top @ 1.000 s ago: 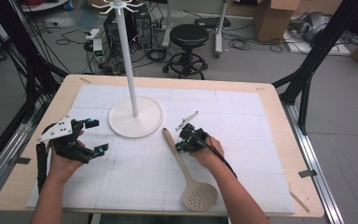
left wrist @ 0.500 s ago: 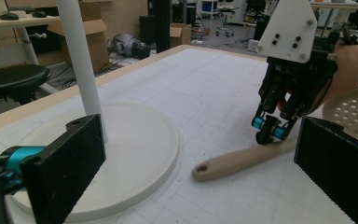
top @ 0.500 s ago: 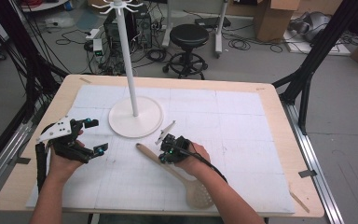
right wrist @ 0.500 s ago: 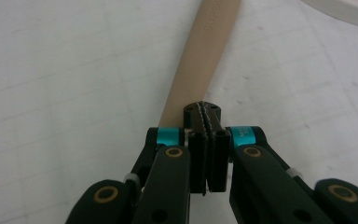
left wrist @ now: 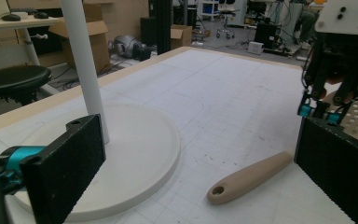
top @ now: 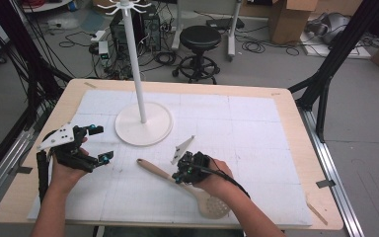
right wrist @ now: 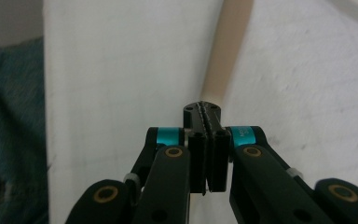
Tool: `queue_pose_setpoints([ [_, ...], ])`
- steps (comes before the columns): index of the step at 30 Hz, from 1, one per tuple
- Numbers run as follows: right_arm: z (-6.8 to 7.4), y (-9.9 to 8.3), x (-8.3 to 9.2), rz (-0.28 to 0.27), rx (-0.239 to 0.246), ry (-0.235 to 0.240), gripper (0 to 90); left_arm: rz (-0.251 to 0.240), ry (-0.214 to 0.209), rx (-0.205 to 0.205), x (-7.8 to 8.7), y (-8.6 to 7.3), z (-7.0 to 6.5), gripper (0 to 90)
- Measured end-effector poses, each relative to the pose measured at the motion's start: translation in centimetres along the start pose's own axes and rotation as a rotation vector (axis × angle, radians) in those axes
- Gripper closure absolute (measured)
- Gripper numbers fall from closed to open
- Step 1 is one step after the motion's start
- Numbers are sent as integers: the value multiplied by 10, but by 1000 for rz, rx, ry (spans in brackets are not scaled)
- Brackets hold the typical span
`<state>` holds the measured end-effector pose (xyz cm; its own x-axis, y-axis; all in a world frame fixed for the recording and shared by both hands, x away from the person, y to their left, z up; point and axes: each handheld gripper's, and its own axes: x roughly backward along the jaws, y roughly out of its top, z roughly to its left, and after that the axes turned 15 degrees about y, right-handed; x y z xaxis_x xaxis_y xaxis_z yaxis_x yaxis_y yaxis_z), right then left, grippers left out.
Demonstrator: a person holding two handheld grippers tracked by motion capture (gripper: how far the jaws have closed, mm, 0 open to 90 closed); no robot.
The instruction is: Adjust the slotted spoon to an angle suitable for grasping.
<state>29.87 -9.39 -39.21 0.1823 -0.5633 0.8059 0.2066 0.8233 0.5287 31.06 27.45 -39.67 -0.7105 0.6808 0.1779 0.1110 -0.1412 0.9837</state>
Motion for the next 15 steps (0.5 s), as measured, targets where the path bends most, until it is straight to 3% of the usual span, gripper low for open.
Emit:
queue_pose_setpoints([
  [6,10,-20,-10,103,-15,32,898,9,-1,-6,-1,0,-3,25],
  [15,5,-26,-11,128,-31,78,900,15,0,-5,-1,-1,-1,25],
])
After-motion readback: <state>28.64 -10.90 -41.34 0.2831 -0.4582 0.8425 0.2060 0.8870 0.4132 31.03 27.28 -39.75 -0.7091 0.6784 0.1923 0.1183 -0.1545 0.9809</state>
